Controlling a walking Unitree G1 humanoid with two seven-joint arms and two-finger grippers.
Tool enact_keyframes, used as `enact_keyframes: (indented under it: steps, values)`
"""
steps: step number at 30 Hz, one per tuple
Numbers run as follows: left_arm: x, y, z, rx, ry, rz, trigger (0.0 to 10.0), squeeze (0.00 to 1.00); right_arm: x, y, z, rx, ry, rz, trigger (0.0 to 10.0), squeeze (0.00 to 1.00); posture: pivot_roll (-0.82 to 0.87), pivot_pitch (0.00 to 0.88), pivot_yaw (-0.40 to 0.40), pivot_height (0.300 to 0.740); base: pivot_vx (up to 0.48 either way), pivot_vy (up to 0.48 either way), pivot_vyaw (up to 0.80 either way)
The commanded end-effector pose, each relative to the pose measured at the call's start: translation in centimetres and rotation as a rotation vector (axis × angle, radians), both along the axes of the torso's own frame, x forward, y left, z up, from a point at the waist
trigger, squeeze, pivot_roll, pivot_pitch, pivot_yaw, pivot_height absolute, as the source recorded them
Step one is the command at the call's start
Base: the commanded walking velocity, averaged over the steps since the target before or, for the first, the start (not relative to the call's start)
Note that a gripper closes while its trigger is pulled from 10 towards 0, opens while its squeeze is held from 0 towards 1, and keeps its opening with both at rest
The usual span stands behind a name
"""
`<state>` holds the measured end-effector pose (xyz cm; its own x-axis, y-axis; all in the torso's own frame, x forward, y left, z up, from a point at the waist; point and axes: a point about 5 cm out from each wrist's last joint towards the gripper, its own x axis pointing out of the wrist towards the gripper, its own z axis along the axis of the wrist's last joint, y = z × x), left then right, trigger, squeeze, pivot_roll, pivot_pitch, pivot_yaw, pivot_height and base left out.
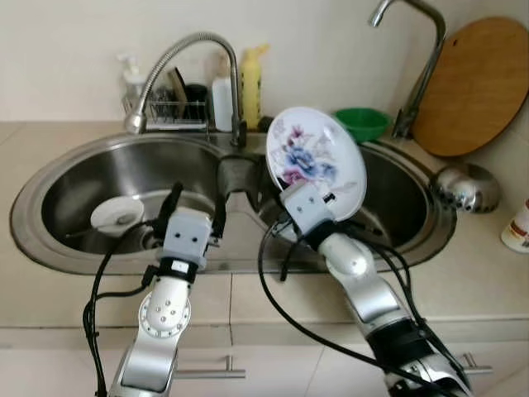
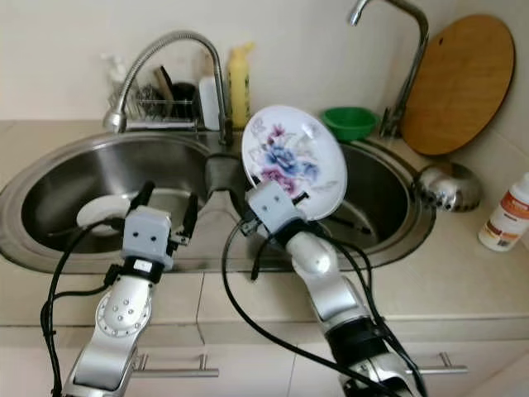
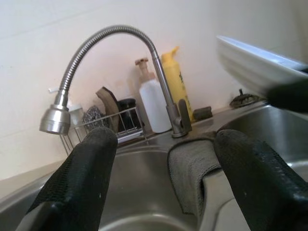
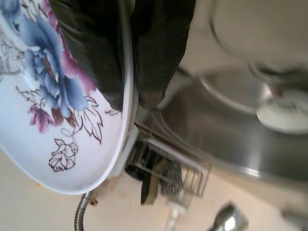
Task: Kitchen organization
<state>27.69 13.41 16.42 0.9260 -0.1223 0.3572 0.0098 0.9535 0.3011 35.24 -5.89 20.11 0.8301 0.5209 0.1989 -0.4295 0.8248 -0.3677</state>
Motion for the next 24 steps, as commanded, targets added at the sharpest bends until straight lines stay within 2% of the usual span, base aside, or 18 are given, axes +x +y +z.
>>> enact_keyframes:
  steps: [1, 2, 4, 6, 8, 10, 11, 16, 22, 23, 24]
  values:
    - [0.0, 0.0, 0.0, 0.007, -0.002, 0.000, 10.0, 0.00, 1.1, -0.5, 0.5, 0.056, 0.088, -0.026, 10.0, 0.00, -0.01, 0.000, 0.004, 0.740, 0.000, 0.000, 0.00]
    - [0.0, 0.0, 0.0, 0.007, -0.002, 0.000, 10.0, 0.00, 1.1, -0.5, 0.5, 0.056, 0.088, -0.026, 10.0, 0.00, -0.01, 0.000, 0.004, 0.740, 0.000, 0.000, 0.00]
    - [0.0, 0.0, 0.0, 0.010, -0.003, 0.002, 10.0, 0.00, 2.0, -0.6, -0.2, 0.111, 0.228, -0.058, 10.0, 0.00, -0.01, 0.000, -0.001, 0.740, 0.000, 0.000, 0.00]
    - [0.0, 0.1, 0.0, 0.011, -0.004, 0.006, 10.0, 0.00, 2.4, -0.8, -0.9, 0.143, 0.316, -0.079, 10.0, 0.00, -0.01, 0.000, -0.003, 0.740, 0.000, 0.000, 0.00]
    - [0.0, 0.1, 0.1, 0.011, -0.004, 0.008, 10.0, 0.00, 2.5, -0.9, -1.1, 0.152, 0.349, -0.086, 10.0, 0.00, -0.01, 0.000, -0.003, 0.740, 0.000, 0.000, 0.00]
    - [0.0, 0.2, -0.1, 0.011, 0.001, 0.011, 10.0, 0.00, 3.0, -1.8, -2.2, 0.191, 0.463, -0.150, 10.0, 0.00, -0.01, 0.000, -0.004, 0.740, 0.000, 0.000, 0.00]
    - [0.0, 0.2, -0.1, 0.011, 0.001, 0.011, 10.0, 0.00, 3.0, -1.8, -2.2, 0.191, 0.463, -0.150, 10.0, 0.00, -0.01, 0.000, -0.004, 0.740, 0.000, 0.000, 0.00]
    - [0.0, 0.1, -0.2, 0.011, 0.002, 0.008, 10.0, 0.00, 3.6, -3.3, -3.5, 0.263, 0.604, -0.249, 10.0, 0.00, -0.01, 0.000, -0.003, 0.740, 0.000, 0.000, 0.00]
    - [0.0, 0.1, -0.1, 0.012, 0.000, 0.007, 10.0, 0.00, 3.7, -3.9, -4.0, 0.287, 0.664, -0.295, 10.0, 0.02, -0.01, 0.000, -0.001, 0.740, 0.000, 0.000, 0.00]
    - [0.0, 0.1, -0.1, 0.012, 0.001, 0.006, 10.0, 0.00, 3.7, -3.9, -4.1, 0.285, 0.670, -0.294, 10.0, 0.42, -0.01, 0.000, -0.001, 0.740, 0.000, 0.000, 0.00]
    - [0.0, 0.1, -0.2, 0.012, 0.001, 0.005, 10.0, 0.00, 3.7, -3.9, -4.1, 0.285, 0.676, -0.295, 10.0, 0.42, -0.01, 0.000, -0.001, 0.740, 0.000, 0.000, 0.00]
